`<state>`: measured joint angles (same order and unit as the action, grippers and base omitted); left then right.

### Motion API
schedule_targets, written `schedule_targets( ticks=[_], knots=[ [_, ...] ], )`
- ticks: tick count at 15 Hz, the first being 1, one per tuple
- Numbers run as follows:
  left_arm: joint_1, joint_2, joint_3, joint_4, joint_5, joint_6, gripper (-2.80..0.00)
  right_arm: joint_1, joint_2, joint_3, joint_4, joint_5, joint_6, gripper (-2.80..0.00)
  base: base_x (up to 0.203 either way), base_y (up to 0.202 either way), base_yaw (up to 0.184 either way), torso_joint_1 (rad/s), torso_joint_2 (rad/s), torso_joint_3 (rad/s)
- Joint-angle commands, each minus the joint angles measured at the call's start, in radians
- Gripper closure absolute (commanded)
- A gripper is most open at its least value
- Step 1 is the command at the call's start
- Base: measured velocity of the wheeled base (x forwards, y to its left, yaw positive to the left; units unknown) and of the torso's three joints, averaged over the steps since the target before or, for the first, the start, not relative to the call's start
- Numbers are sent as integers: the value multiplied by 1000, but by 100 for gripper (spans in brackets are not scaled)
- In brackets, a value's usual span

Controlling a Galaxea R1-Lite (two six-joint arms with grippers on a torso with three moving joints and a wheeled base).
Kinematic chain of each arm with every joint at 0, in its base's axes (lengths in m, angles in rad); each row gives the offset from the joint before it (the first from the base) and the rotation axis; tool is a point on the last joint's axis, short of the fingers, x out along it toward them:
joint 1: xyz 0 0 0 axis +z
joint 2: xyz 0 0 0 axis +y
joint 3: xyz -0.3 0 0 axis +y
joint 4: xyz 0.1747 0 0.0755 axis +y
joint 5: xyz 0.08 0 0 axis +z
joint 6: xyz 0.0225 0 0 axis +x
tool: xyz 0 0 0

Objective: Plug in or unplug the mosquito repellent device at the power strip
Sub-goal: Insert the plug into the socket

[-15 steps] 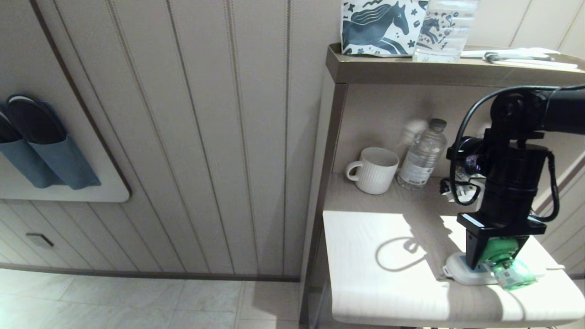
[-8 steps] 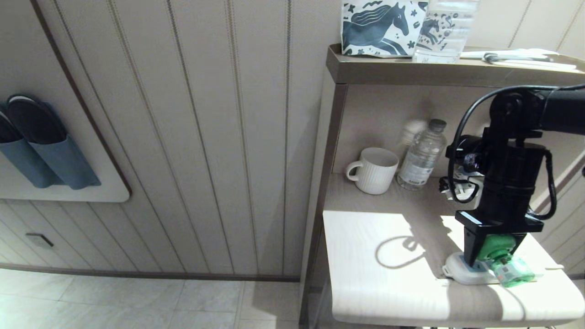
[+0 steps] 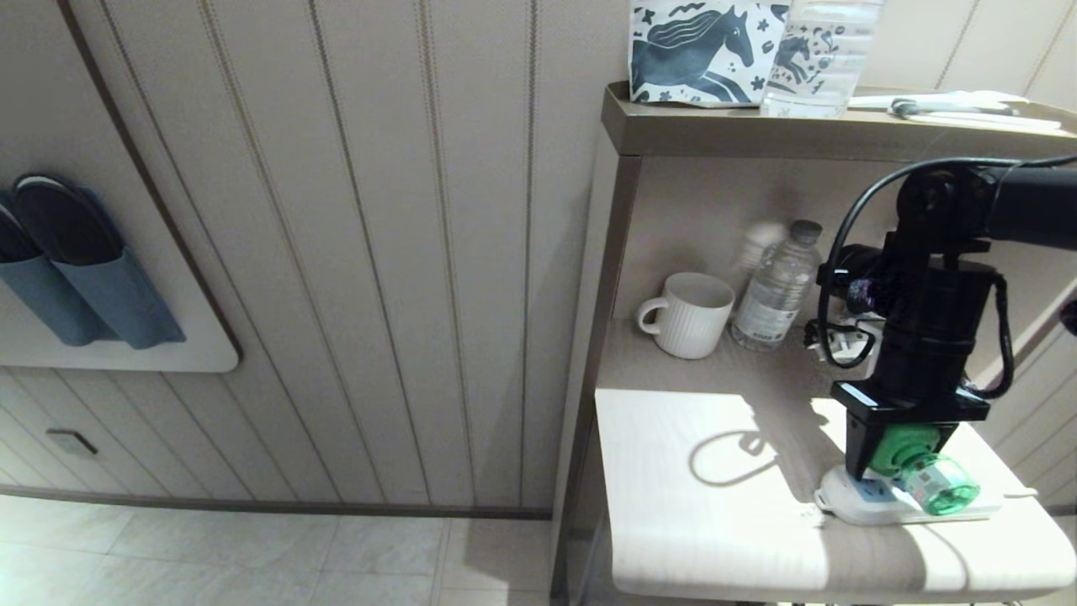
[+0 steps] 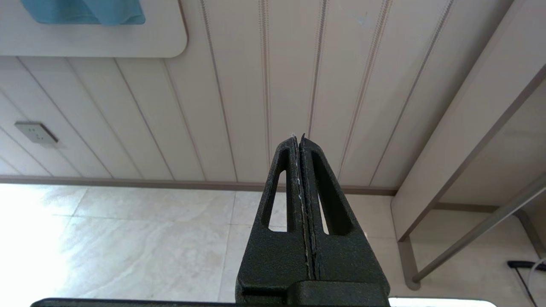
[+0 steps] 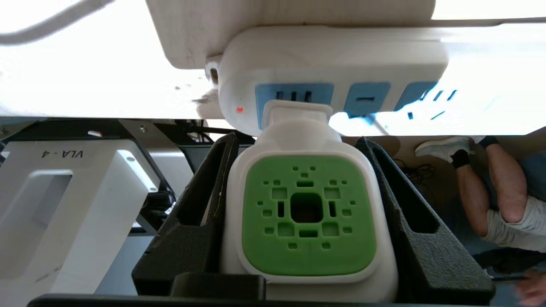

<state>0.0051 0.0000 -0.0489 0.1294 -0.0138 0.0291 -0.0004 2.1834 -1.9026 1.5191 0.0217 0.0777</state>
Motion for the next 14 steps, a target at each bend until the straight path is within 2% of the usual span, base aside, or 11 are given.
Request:
schedule_targets(
  ticks=[1, 14],
  knots=[
    [0, 0, 0, 1, 0, 0, 0, 2, 30, -1, 51, 0, 1, 0, 0, 0, 0, 0, 0, 0],
    [0, 0, 0, 1, 0, 0, 0, 10, 70, 12, 51, 3, 5, 0, 0, 0, 0, 0, 0, 0]
  ],
)
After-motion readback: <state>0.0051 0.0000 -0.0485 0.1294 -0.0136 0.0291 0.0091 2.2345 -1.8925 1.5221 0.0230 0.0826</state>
